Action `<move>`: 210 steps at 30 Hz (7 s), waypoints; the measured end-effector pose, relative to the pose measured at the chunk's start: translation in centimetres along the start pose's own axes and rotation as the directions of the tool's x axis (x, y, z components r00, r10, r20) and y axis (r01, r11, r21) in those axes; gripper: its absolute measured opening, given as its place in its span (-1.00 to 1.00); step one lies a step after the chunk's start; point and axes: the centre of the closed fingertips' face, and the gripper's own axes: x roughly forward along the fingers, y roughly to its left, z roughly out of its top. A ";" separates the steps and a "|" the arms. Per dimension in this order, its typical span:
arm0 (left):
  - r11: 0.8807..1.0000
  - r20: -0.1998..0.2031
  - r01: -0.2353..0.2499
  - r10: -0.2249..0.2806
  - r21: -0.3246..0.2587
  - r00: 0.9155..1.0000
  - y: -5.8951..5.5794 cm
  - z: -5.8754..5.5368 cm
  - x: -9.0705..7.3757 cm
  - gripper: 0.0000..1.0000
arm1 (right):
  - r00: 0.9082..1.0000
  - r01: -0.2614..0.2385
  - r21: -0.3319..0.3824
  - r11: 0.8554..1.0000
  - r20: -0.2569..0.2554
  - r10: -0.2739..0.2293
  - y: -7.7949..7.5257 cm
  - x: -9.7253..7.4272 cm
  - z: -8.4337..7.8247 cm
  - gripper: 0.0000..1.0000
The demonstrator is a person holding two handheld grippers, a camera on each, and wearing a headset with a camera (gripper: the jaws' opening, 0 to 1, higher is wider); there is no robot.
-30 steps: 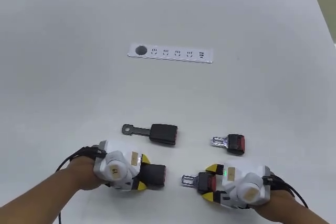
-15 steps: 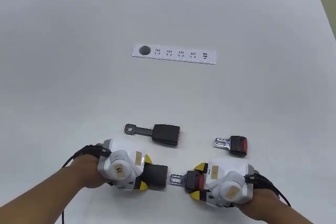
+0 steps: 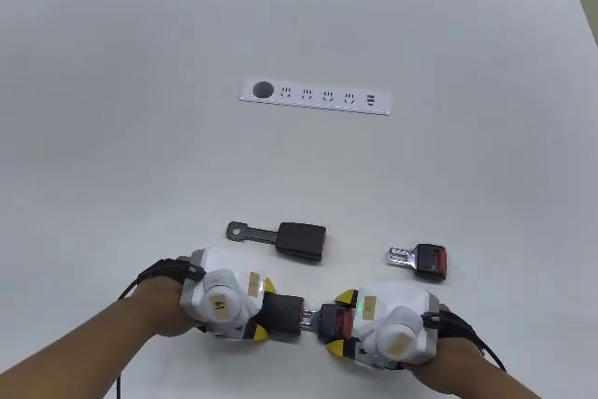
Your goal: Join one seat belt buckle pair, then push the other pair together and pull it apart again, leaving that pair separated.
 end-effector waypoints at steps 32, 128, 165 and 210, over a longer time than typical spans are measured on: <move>1.000 0.004 0.006 -0.006 0.011 1.000 0.0 -0.1 0.4 -0.35 | 0.999 0.003 0.021 1.000 0.045 -0.004 -0.1 2.2 1.1 -0.37; 0.997 0.091 -0.078 0.080 -0.023 0.993 3.7 7.2 -7.3 0.53 | 0.925 0.135 0.206 0.969 0.325 -0.198 -3.5 -9.3 2.6 0.37; 1.000 -0.047 0.013 -0.012 0.023 0.999 11.9 2.6 0.8 0.28 | 0.984 0.066 0.183 0.981 0.148 -0.094 -12.2 -8.8 -8.0 0.23; 0.997 -0.044 0.027 -0.023 0.077 0.999 10.7 2.6 1.4 -0.34 | 0.999 0.010 0.012 1.000 0.039 -0.011 -11.6 -7.2 -9.4 -0.34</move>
